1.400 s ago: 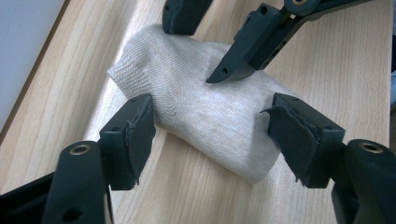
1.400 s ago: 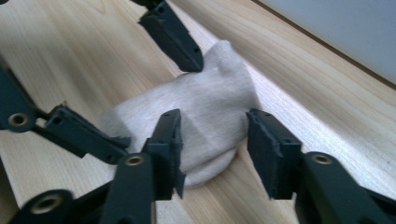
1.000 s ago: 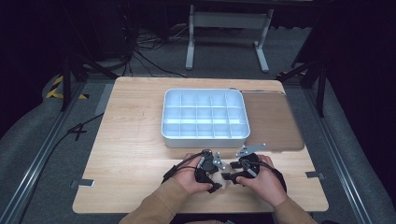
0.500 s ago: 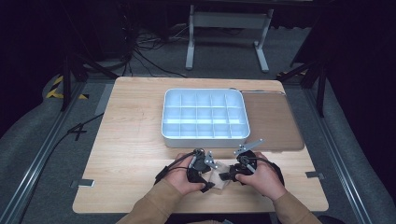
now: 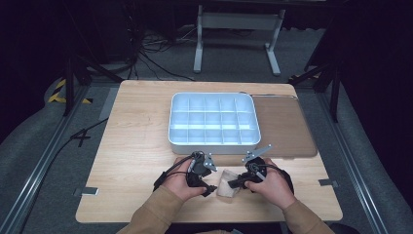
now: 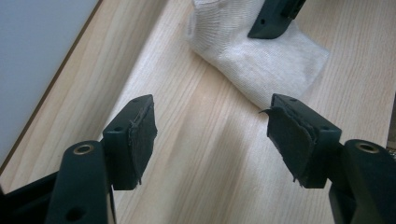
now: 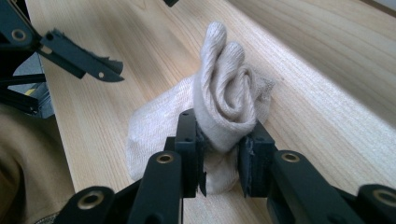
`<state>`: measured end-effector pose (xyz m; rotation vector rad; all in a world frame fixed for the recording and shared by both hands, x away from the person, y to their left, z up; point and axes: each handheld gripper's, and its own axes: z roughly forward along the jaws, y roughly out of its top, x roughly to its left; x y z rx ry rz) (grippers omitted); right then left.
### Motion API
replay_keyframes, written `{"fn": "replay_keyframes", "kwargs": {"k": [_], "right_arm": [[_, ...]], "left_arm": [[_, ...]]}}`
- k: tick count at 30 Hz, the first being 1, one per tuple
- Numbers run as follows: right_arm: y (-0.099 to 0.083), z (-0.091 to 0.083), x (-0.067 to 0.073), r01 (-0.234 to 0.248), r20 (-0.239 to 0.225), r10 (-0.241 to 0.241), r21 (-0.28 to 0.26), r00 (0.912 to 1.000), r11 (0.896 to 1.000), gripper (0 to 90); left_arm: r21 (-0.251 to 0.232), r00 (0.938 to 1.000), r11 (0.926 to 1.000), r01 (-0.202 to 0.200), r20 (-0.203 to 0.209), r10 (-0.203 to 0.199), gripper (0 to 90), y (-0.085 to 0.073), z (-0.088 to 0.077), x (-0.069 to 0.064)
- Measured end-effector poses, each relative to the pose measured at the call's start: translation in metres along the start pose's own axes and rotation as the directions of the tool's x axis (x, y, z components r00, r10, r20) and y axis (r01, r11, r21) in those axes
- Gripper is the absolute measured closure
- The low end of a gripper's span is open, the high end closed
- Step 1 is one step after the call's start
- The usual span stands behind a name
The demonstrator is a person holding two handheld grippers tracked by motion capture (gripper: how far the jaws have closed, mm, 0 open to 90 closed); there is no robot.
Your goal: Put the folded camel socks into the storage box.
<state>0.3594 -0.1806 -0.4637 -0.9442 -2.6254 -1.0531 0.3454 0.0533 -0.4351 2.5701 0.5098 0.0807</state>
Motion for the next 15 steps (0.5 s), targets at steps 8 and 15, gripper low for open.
{"fn": "replay_keyframes", "kwargs": {"k": [8,15], "right_arm": [[-0.0016,-0.0015,0.0044,0.024,0.022,-0.024,-0.014,0.9995,1.000,74.3],[-0.0007,-0.0029,0.0093,0.053,0.040,-0.052,-0.020,0.9979,0.998,74.7]], "left_arm": [[-0.006,0.9987,0.9989,0.047,0.019,-0.047,33.1,-0.0006,-0.0034,0.0066],[-0.022,0.9970,0.9972,0.071,0.030,-0.071,32.6,-0.0021,-0.0094,0.0094]]}}
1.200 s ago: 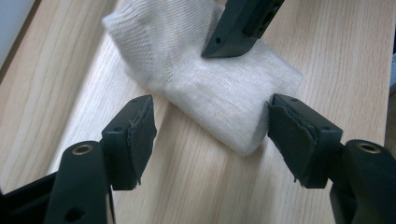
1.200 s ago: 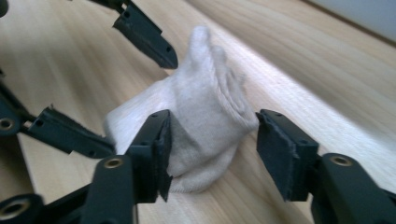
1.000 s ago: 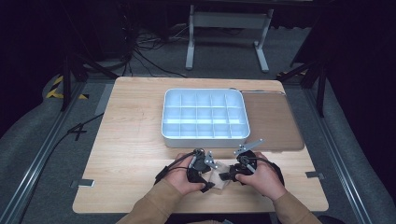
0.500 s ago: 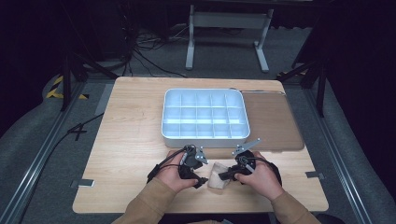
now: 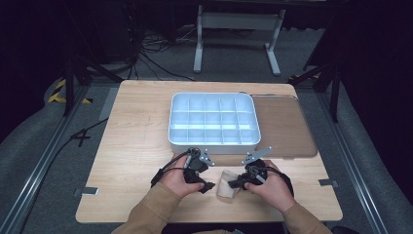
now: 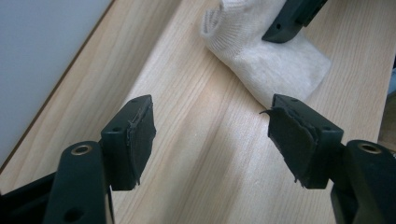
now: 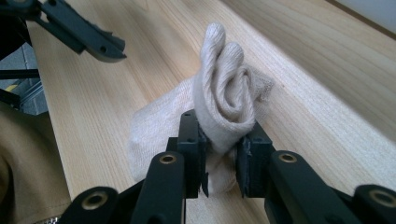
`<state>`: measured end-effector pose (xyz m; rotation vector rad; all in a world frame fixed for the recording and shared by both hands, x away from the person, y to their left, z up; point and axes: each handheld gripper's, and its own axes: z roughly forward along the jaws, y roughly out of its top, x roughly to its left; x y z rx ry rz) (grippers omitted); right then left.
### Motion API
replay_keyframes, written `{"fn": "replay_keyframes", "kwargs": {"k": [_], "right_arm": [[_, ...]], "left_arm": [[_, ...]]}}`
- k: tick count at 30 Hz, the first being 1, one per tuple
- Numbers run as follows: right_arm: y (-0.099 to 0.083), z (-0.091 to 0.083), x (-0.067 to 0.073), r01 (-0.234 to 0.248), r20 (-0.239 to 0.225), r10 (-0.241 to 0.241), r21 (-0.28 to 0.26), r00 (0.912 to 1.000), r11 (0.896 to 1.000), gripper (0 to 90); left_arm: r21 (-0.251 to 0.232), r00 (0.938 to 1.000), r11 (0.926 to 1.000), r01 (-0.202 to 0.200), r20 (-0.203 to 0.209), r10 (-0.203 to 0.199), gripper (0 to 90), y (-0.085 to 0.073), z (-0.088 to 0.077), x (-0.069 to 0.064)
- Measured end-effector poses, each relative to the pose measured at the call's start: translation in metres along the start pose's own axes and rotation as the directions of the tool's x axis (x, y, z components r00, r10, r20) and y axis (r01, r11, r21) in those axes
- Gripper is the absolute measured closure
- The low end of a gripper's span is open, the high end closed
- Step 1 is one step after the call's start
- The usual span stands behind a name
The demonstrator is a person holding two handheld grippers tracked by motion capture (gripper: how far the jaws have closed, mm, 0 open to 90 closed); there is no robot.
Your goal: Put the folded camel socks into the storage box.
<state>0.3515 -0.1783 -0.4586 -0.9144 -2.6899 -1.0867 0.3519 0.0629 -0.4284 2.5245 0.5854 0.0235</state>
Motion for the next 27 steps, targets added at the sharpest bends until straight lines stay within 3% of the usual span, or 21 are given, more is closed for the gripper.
{"fn": "replay_keyframes", "kwargs": {"k": [9,27], "right_arm": [[0.006,-0.017,0.006,0.023,0.006,-0.023,-0.048,0.9997,0.999,74.8],[0.010,-0.064,0.005,0.042,0.089,-0.027,-0.164,0.9957,0.986,74.7]], "left_arm": [[-0.039,0.9996,0.9989,0.028,0.000,-0.028,32.7,-0.004,-0.007,0.004],[-0.047,0.9992,0.9983,0.033,-0.019,-0.034,32.4,-0.005,-0.020,0.009]]}}
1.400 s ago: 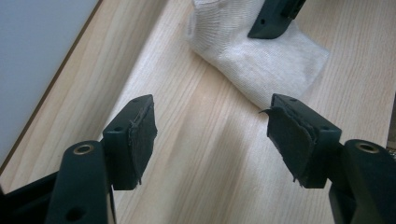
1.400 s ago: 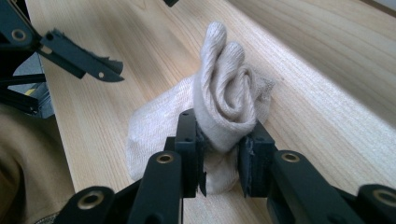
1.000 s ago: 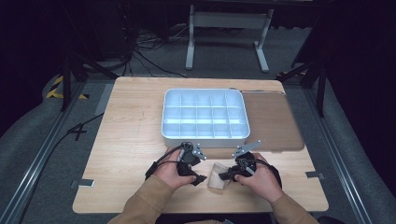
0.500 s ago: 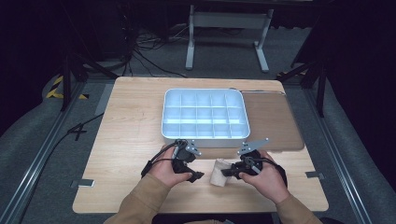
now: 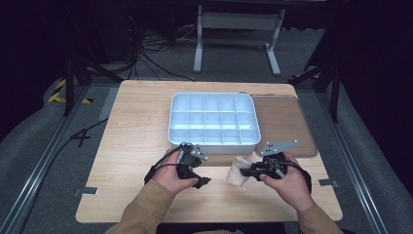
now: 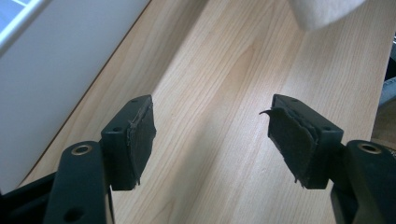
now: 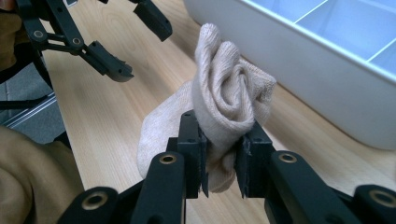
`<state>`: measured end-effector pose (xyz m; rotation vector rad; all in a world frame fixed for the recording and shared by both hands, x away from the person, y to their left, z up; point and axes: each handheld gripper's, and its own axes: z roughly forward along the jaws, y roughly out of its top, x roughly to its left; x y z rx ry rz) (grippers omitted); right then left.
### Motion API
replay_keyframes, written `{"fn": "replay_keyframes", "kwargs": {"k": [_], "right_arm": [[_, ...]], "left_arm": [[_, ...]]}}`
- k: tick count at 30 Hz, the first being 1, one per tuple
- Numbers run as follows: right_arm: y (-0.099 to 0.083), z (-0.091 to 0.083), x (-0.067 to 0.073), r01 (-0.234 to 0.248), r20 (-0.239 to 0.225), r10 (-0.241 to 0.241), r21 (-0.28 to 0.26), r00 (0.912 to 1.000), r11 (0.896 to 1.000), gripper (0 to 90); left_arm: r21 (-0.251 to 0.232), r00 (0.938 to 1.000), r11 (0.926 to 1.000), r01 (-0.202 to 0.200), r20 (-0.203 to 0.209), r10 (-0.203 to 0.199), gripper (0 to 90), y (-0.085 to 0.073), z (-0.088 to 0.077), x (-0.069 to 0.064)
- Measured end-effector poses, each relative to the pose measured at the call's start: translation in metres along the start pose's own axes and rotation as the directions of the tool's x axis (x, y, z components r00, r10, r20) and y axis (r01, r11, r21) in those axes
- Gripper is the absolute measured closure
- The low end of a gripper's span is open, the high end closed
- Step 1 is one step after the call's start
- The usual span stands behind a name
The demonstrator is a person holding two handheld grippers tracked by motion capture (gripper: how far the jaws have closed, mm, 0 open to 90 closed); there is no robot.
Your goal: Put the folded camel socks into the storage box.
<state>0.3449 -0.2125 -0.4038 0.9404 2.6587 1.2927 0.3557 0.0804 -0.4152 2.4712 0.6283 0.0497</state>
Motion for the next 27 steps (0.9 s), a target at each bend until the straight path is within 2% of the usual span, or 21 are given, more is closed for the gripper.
{"fn": "replay_keyframes", "kwargs": {"k": [6,17,18,20,27], "right_arm": [[0.002,-0.008,-0.005,-0.001,0.022,0.002,-0.031,0.9998,1.000,74.5],[0.002,-0.018,-0.012,-0.002,0.071,0.008,-0.088,0.9975,0.996,74.3],[0.002,-0.019,-0.013,0.002,0.077,0.006,-0.093,0.9970,0.996,74.3],[0.003,-0.021,-0.015,-0.001,0.082,0.008,-0.096,0.9966,0.995,74.3],[0.013,-0.034,-0.026,0.009,0.119,0.005,-0.119,0.9929,0.993,74.2]], "left_arm": [[0.001,0.9998,0.9999,0.016,-0.012,-0.016,32.2,-0.002,-0.003,0.001],[0.004,0.9997,0.9998,0.019,-0.011,-0.019,32.1,-0.003,-0.004,0.002],[-0.004,0.9999,0.9999,0.010,-0.013,-0.010,32.0,-0.003,-0.005,0.002],[-0.011,0.9998,0.9998,0.015,-0.016,-0.015,31.9,-0.003,-0.006,0.002],[-0.020,0.9993,0.9993,0.031,-0.020,-0.031,31.9,-0.005,-0.011,0.006]]}}
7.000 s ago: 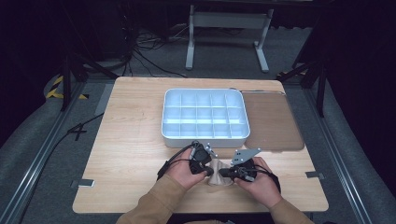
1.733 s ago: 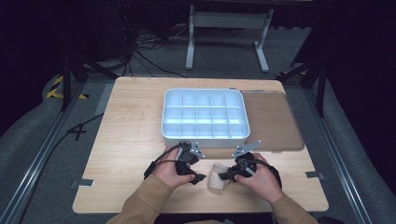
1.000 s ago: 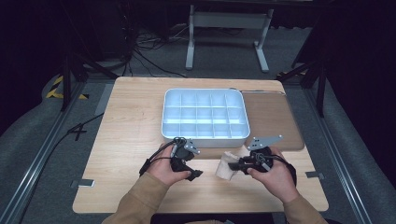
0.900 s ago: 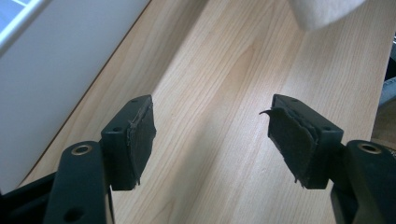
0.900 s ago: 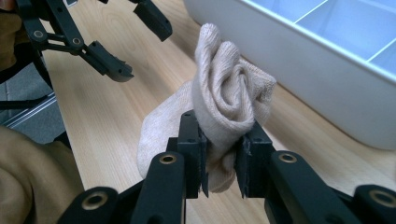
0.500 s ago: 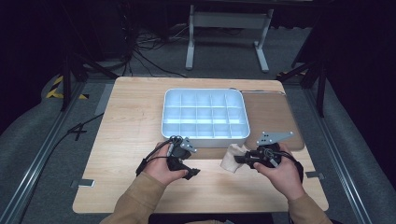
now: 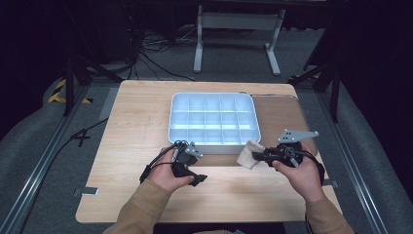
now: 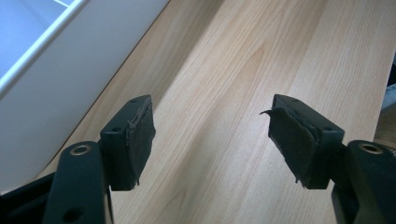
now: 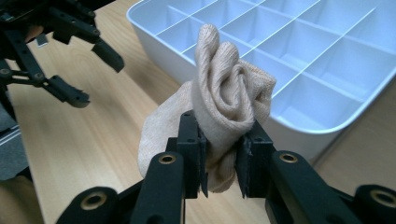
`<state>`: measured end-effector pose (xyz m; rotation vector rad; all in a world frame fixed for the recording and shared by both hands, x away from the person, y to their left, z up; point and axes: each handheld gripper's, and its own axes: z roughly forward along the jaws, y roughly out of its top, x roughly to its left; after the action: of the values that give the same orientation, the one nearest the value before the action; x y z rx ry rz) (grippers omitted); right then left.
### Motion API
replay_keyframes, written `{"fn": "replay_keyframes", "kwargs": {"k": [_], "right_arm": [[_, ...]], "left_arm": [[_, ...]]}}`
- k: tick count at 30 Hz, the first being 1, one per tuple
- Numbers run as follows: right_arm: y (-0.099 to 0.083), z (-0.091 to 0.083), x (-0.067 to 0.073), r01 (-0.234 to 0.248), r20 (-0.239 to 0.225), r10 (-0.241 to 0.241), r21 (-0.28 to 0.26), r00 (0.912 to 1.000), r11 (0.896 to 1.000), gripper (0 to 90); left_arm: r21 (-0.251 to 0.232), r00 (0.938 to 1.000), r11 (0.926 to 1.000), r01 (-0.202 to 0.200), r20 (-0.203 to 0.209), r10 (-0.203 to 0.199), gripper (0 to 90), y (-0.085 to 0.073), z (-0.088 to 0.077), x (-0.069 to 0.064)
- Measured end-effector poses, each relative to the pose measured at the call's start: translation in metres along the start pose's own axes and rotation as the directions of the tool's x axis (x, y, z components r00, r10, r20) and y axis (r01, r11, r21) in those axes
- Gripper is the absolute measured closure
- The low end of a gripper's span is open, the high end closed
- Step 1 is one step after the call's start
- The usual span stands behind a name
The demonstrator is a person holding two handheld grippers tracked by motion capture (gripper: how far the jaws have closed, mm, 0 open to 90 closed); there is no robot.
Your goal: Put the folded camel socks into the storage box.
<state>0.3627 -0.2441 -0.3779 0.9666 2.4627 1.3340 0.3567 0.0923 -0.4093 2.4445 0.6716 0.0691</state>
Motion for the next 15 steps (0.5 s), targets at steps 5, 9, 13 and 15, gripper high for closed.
{"fn": "replay_keyframes", "kwargs": {"k": [5,9,13,15], "right_arm": [[0.011,-0.002,-0.009,0.013,0.009,-0.013,0.015,0.9999,1.000,74.2],[0.019,0.000,-0.017,0.019,0.009,-0.019,0.033,0.9998,0.999,74.0],[0.024,0.000,-0.021,0.014,-0.004,-0.014,0.037,0.9999,0.999,73.9],[0.029,-0.001,-0.026,0.023,0.007,-0.023,0.043,0.9997,0.999,73.9]], "left_arm": [[-0.008,0.9999,0.9999,0.007,-0.008,-0.007,31.8,-0.002,-0.003,0.002],[-0.016,0.9997,0.9997,0.017,-0.017,-0.017,31.6,-0.004,-0.007,0.004],[-0.015,0.9998,0.9998,0.012,-0.019,-0.012,31.7,-0.004,-0.008,0.005],[-0.019,0.9997,0.9998,0.011,-0.023,-0.011,31.8,-0.004,-0.010,0.004]]}}
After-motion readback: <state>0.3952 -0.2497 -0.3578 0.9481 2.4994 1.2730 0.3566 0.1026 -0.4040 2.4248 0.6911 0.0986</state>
